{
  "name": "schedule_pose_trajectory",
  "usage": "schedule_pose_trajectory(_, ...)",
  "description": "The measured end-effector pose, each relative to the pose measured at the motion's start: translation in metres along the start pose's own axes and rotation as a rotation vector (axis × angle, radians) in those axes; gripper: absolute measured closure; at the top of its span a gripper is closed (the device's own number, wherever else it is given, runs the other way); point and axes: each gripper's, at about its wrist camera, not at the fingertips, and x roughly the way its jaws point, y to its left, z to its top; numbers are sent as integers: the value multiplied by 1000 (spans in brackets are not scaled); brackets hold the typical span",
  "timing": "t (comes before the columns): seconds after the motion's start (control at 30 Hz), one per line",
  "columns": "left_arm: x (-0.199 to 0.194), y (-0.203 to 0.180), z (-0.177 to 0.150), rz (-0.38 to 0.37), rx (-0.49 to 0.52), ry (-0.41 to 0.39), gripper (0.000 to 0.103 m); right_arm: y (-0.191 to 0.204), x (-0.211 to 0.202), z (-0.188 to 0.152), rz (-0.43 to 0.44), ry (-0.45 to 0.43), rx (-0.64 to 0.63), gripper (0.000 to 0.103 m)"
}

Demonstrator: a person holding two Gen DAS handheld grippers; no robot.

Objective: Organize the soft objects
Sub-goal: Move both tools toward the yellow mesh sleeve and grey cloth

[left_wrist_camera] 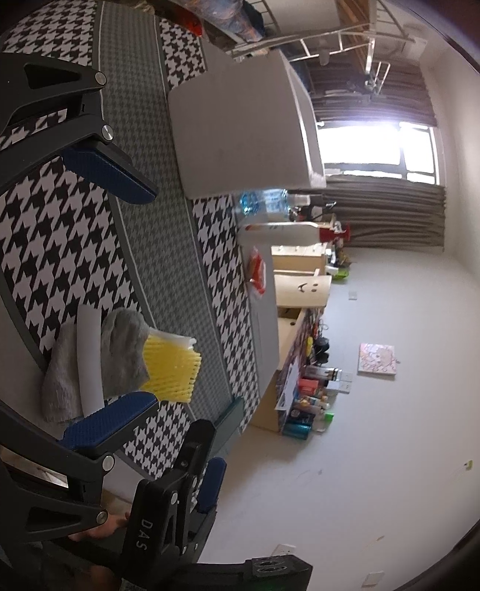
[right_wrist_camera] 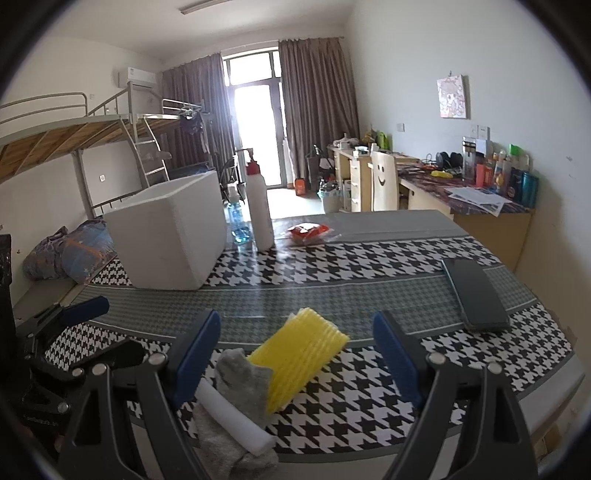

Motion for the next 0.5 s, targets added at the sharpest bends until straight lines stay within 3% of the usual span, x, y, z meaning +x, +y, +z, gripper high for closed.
schedule_pose_trajectory(0.5, 23, -12, -5, -37, 35, 73, 1, -19, 19, -8, -2, 64, 42, 16)
